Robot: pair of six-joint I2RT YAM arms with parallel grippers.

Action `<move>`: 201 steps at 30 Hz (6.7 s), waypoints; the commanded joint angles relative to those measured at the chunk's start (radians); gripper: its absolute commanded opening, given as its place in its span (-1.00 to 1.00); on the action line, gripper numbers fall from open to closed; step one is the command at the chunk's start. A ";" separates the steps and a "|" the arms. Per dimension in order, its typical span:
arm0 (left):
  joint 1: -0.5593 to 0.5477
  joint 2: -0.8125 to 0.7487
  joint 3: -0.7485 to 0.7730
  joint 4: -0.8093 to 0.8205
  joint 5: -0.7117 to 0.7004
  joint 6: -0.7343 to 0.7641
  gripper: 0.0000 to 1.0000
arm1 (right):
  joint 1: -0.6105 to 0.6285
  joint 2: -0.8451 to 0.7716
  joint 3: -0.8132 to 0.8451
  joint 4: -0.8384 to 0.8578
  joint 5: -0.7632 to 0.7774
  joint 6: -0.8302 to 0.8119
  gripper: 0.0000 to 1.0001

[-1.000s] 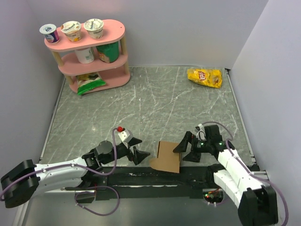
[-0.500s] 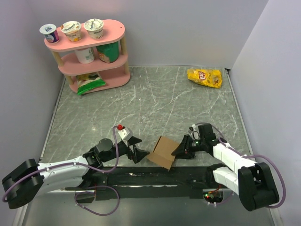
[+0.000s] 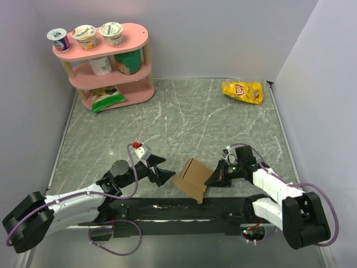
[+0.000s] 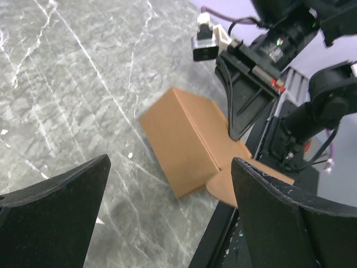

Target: Fold the paper box

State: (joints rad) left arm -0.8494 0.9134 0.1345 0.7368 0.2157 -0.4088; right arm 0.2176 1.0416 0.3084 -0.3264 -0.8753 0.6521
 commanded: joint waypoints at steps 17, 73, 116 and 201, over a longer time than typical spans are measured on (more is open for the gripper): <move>0.148 0.377 0.359 -0.129 0.459 -0.361 0.92 | -0.014 -0.005 0.271 -0.290 0.051 -0.295 -0.99; 0.349 0.458 0.031 0.657 0.551 -1.749 -0.04 | 0.170 -0.667 0.112 0.438 0.320 -0.579 0.99; 0.303 0.381 -0.085 1.021 0.636 -2.133 0.19 | 1.235 -0.336 -0.083 0.922 1.248 -1.569 0.99; -0.014 0.079 0.559 -0.401 0.465 0.156 0.00 | 0.256 -0.337 0.342 0.147 -0.200 -0.606 -0.07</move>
State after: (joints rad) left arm -0.8425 1.0115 0.6884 0.2623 0.7349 -0.2466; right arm 0.4686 0.7418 0.6193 -0.2005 -1.0771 0.0513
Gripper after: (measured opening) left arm 0.649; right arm 0.705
